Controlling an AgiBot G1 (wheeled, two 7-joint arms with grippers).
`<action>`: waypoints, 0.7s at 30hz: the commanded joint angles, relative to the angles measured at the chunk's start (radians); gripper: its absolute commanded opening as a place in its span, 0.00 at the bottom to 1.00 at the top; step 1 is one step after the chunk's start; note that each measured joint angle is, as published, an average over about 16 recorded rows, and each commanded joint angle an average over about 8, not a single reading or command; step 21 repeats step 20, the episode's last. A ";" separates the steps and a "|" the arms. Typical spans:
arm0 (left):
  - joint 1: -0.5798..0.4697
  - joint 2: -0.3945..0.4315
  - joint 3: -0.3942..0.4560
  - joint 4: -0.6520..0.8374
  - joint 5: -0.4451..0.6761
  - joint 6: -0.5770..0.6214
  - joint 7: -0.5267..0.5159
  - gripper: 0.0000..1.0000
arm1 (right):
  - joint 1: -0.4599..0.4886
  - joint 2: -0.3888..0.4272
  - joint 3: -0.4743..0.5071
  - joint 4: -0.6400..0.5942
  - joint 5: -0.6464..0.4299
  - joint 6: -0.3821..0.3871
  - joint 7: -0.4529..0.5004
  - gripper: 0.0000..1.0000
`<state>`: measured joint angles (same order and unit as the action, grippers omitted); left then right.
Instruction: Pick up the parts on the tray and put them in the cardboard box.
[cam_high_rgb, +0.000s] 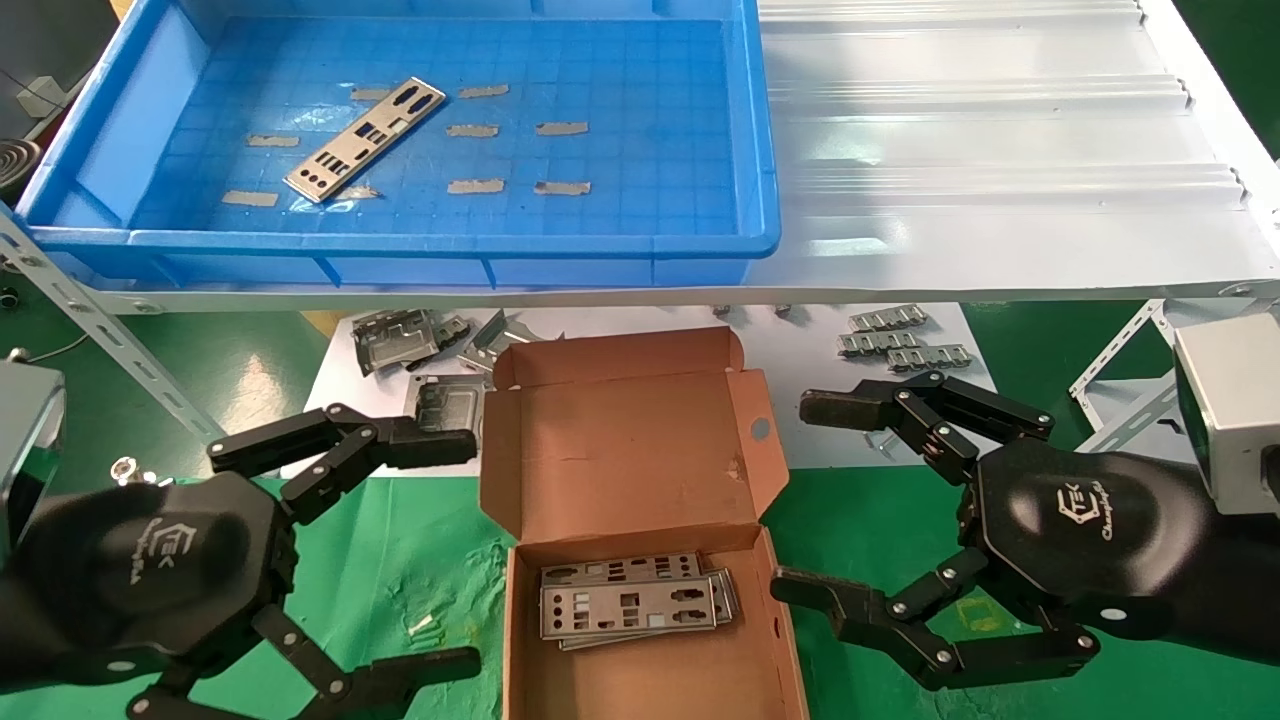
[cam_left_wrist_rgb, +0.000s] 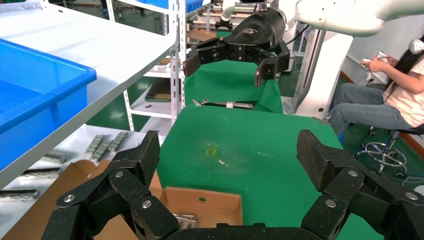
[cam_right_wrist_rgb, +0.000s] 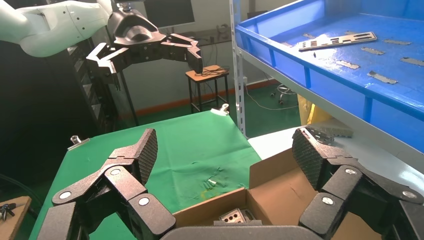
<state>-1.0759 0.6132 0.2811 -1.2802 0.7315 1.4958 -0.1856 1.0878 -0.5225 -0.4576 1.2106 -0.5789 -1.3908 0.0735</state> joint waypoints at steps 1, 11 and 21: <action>0.000 0.000 0.000 0.000 0.000 0.000 0.000 1.00 | 0.000 0.000 0.000 0.000 0.000 0.000 0.000 1.00; 0.000 0.000 0.000 0.000 0.000 0.000 0.000 1.00 | 0.000 0.000 0.000 0.000 0.000 0.000 0.000 1.00; 0.000 0.000 0.000 0.000 0.000 0.000 0.000 1.00 | 0.000 0.000 0.000 0.000 0.000 0.000 0.000 1.00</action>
